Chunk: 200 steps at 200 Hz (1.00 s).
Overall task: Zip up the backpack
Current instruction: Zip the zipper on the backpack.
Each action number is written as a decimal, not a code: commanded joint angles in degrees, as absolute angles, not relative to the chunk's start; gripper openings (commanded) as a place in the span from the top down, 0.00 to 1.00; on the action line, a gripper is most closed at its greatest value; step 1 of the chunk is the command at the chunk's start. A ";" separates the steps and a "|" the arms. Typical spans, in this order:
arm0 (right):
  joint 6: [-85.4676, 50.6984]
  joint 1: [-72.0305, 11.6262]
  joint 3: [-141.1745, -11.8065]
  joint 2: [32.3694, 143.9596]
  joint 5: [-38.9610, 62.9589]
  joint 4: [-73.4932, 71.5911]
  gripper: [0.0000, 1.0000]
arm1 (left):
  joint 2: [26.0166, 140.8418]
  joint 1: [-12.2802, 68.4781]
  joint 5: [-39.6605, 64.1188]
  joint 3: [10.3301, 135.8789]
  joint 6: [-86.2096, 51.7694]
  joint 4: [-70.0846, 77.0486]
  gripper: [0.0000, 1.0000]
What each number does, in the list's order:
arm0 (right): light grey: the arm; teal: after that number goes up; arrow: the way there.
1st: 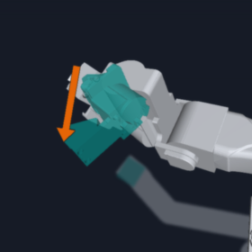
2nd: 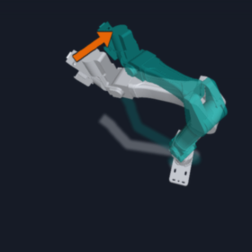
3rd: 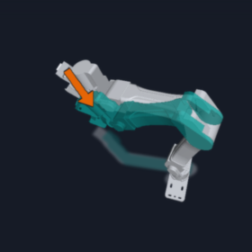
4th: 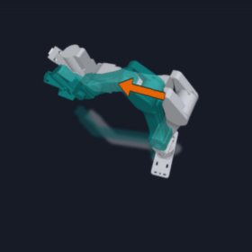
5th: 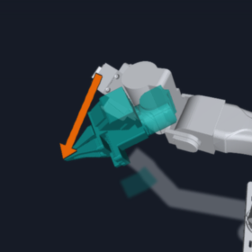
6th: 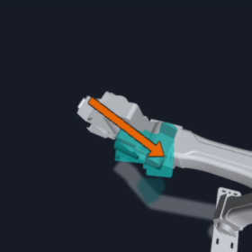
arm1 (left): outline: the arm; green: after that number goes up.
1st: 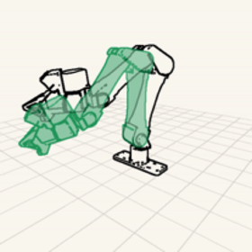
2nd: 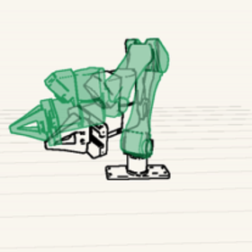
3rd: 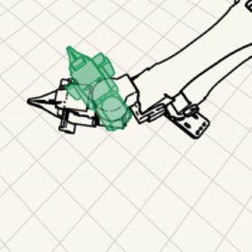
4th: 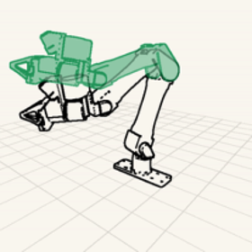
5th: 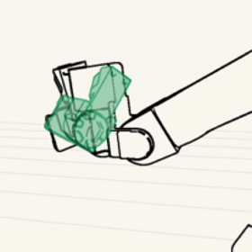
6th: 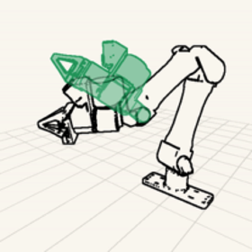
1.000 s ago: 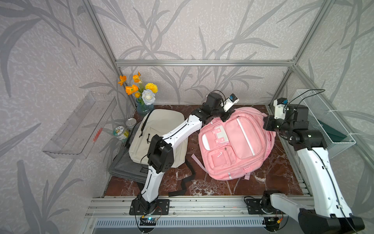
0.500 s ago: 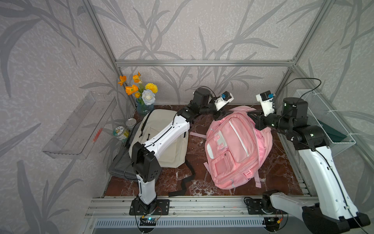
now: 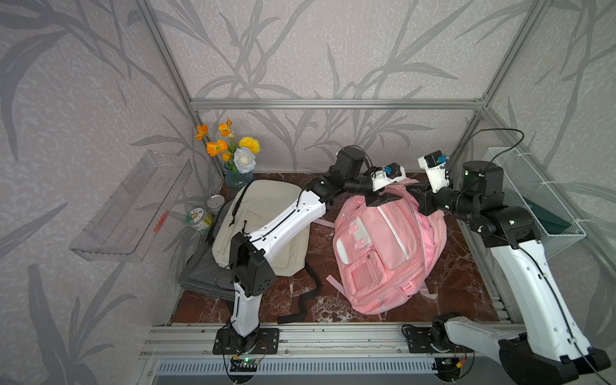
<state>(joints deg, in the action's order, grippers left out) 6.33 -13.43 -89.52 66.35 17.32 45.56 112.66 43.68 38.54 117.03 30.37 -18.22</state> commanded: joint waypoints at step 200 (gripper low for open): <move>3.70 -15.47 -84.23 58.39 3.10 45.77 1.00 | 116.66 34.15 12.64 125.73 23.13 -16.08 1.00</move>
